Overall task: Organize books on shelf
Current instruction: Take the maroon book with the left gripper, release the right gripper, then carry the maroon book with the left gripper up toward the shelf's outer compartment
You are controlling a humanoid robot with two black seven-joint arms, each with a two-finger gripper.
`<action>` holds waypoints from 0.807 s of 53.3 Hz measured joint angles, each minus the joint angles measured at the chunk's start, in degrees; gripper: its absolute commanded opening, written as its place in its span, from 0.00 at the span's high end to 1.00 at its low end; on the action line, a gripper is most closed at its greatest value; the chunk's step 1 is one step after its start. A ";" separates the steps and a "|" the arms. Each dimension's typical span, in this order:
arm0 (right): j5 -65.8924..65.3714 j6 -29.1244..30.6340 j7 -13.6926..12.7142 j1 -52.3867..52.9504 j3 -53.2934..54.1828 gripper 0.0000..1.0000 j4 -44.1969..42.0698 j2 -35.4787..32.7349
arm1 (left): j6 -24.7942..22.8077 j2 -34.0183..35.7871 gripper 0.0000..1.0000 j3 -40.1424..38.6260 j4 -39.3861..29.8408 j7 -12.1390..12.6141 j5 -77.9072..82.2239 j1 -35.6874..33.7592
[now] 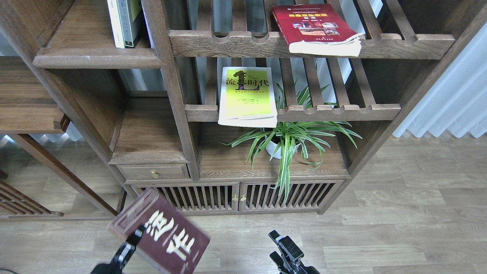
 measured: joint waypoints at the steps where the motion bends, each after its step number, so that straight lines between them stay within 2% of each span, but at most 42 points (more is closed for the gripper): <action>1: 0.00 0.00 0.00 0.01 0.00 0.01 0.00 0.00 | 0.00 0.00 0.93 0.00 0.90 -0.08 -0.01 0.01; 13: 0.00 0.00 0.00 0.28 -0.30 0.01 0.00 0.00 | 0.02 0.00 0.93 0.00 8.32 -1.61 -0.16 -0.01; 23: -0.02 0.00 0.00 0.38 -0.52 0.01 0.00 0.00 | 0.04 0.00 0.94 0.00 8.95 -1.85 -0.26 0.56; 33: -0.18 0.00 -0.05 0.34 -0.67 0.01 -0.39 0.00 | 0.04 0.00 0.94 0.50 4.08 -1.66 -0.33 2.09; 43: -0.19 0.00 -0.08 0.31 -0.69 0.01 -0.77 0.00 | 0.04 0.00 0.94 0.84 -6.20 -1.31 -0.38 5.15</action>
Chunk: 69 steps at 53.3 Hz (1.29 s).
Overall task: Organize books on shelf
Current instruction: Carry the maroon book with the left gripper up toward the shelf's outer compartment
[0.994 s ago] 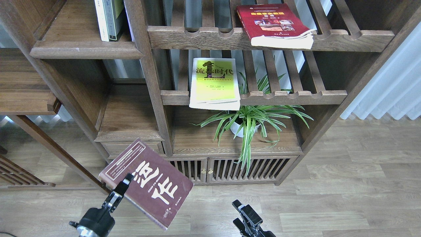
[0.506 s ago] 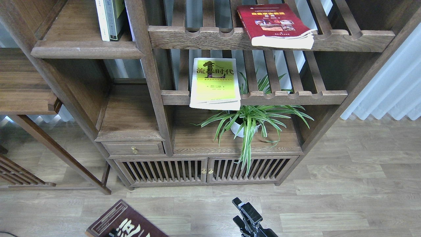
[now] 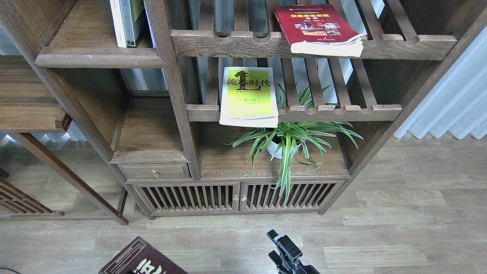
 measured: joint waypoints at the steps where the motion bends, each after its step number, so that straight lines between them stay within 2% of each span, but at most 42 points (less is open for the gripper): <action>1: 0.00 0.00 0.00 0.00 0.00 0.01 -0.04 0.00 | 0.00 0.00 0.94 -0.06 -1.14 0.05 -0.02 0.25; 12: 0.00 0.00 -0.01 0.11 0.00 0.01 -0.20 0.00 | 0.00 0.00 0.94 -0.63 -13.51 1.14 -0.37 1.81; 29: 0.00 0.00 0.08 0.58 0.01 0.01 -0.20 0.00 | 0.00 3.94 0.95 -3.69 -22.04 2.41 -2.26 3.21; 48: 0.26 0.00 0.08 0.81 0.02 0.01 -0.58 0.00 | 0.00 11.55 0.95 -13.38 -22.99 2.44 -12.34 3.20; 57: 0.27 0.00 0.08 0.96 -0.08 0.01 -1.30 0.00 | 0.00 15.99 0.95 -15.59 -23.08 2.44 -15.73 3.02; 69: 0.27 0.00 0.08 1.92 -0.03 0.01 -2.90 0.00 | 0.00 18.50 0.96 -18.37 -23.12 2.44 -16.93 1.55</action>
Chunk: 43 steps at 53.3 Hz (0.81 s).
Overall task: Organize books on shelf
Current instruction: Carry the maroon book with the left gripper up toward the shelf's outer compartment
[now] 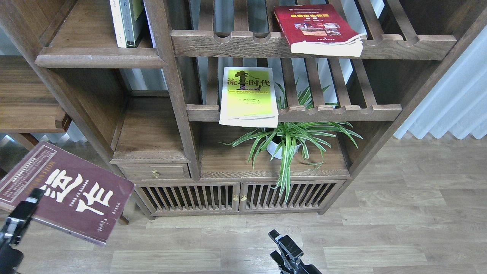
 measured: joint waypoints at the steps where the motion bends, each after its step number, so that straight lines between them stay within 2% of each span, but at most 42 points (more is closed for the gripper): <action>1: 0.00 0.00 0.00 0.14 0.01 0.01 -0.23 0.00 | 0.00 0.31 0.96 -0.24 0.00 0.00 -0.24 -0.44; 17: 0.00 0.00 -0.01 1.31 -0.05 0.01 -1.86 0.00 | -0.01 9.94 0.96 -3.02 0.00 0.00 -9.42 -7.33; 27: 0.00 0.00 0.00 1.58 -0.06 0.01 -2.04 0.00 | -0.01 13.61 0.96 -3.28 0.00 0.00 -10.67 -13.71; 43: -0.06 0.00 -0.01 1.99 -0.06 0.01 -2.14 0.00 | -0.03 21.02 0.96 -0.19 0.00 0.07 -12.08 -29.16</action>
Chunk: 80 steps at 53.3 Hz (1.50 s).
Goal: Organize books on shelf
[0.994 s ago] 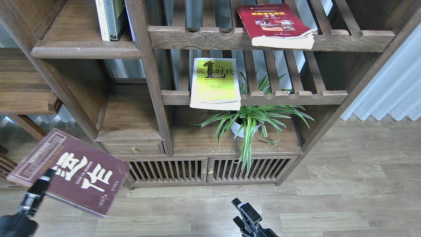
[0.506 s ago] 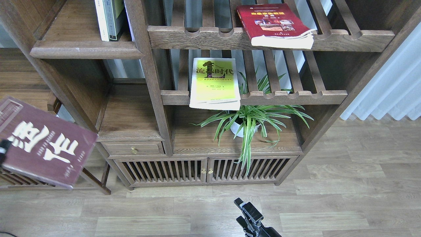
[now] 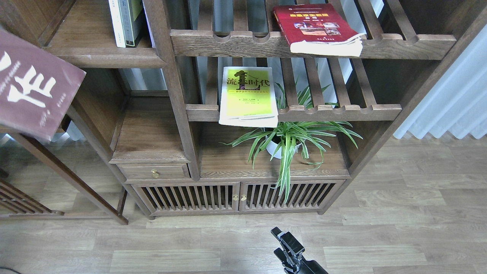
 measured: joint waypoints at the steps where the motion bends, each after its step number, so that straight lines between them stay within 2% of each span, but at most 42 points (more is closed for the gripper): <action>1: 0.00 0.00 -0.01 0.05 0.00 0.01 0.00 0.01 | 0.00 0.32 0.96 0.34 0.00 0.00 -0.05 -0.81; 17: 0.06 0.00 0.01 0.13 0.50 0.01 0.00 0.00 | 0.01 5.23 0.95 5.65 0.00 0.13 -1.59 -13.35; 26: 0.06 0.00 0.01 0.13 0.23 0.01 0.00 0.00 | 0.02 6.80 0.95 12.65 0.07 2.69 -2.95 -23.20; 31: 0.06 0.00 0.01 0.13 0.22 0.01 0.00 0.00 | 0.02 6.93 0.95 14.51 0.07 3.54 -2.98 -25.81; 41: 0.06 0.00 0.01 0.13 0.35 0.01 0.00 0.00 | 0.03 7.63 0.94 14.74 0.15 3.93 -2.54 -27.36; 58: 0.06 0.00 0.01 0.19 0.36 0.01 0.00 0.00 | 0.03 18.02 0.93 13.09 0.75 5.17 -2.86 -27.03; 70: 0.06 0.00 0.01 0.21 0.36 0.01 0.09 0.00 | 0.03 19.13 0.93 13.58 1.71 7.26 -2.75 -26.96; 80: 0.06 0.00 0.01 0.22 0.32 0.01 0.10 0.00 | 0.03 19.68 0.92 13.64 3.97 7.57 0.57 -26.96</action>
